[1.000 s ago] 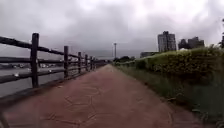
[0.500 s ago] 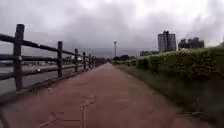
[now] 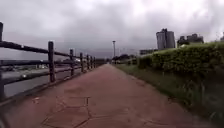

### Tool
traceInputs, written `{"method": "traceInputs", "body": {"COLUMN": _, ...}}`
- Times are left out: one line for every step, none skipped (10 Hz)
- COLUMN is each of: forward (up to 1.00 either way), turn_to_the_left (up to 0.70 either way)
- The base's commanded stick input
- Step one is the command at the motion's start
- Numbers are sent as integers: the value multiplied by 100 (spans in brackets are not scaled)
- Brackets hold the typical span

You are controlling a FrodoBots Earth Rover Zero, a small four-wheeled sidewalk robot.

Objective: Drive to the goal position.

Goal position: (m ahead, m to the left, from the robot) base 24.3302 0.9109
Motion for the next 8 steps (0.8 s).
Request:
{"method": "traceInputs", "body": {"forward": 100, "turn_to_the_left": 40}}
{"method": "traceInputs", "body": {"forward": 100, "turn_to_the_left": 38}}
{"method": "traceInputs", "body": {"forward": 100, "turn_to_the_left": 14}}
{"method": "traceInputs", "body": {"forward": 100, "turn_to_the_left": 0}}
{"method": "traceInputs", "body": {"forward": 100, "turn_to_the_left": 0}}
{"method": "traceInputs", "body": {"forward": 100, "turn_to_the_left": 16}}
{"method": "traceInputs", "body": {"forward": 100, "turn_to_the_left": 35}}
{"method": "traceInputs", "body": {"forward": 100, "turn_to_the_left": 16}}
